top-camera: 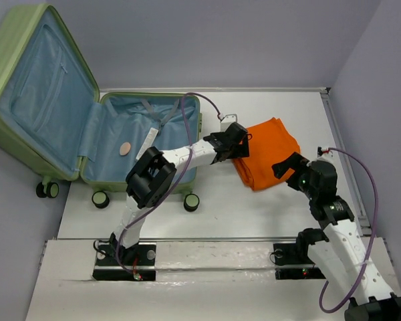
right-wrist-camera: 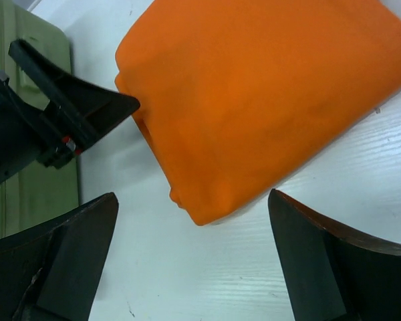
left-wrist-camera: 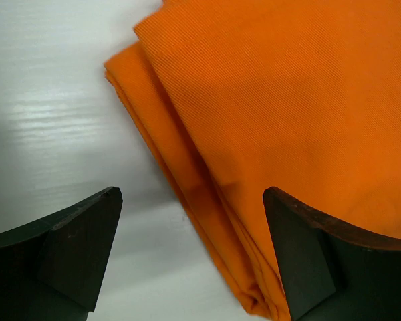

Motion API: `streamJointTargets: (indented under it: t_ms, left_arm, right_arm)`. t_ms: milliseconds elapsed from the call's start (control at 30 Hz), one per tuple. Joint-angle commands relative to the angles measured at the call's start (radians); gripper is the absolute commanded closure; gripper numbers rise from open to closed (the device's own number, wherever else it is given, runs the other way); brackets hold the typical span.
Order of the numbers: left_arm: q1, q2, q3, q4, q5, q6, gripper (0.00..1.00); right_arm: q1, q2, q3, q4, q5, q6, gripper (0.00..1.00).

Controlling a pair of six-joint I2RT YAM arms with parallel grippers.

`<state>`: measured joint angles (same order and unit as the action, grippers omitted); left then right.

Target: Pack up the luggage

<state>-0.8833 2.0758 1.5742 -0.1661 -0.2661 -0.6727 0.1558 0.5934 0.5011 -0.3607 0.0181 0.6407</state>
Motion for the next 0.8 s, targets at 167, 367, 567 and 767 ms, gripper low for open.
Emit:
streamJointTargets:
  t_ms: [167, 367, 567, 767]
  left_arm:
    - [0.059, 0.164, 0.135, 0.060, 0.051, -0.059, 0.01]
    - [0.084, 0.230, 0.152, 0.111, 0.111, -0.082, 0.04]
    - [0.090, 0.242, 0.138, 0.203, 0.130, -0.090, 0.61]
    - [0.136, 0.202, 0.061, 0.299, 0.165, -0.077, 0.91]
  right_arm:
    - [-0.010, -0.066, -0.032, -0.004, -0.110, 0.004, 0.00]
    - [-0.010, -0.054, -0.062, 0.017, -0.096, 0.025, 0.00]
    - [-0.010, 0.195, -0.062, 0.178, -0.161, 0.114, 0.04]
    - [-0.066, 0.247, -0.016, 0.209, 0.038, 0.137, 0.02]
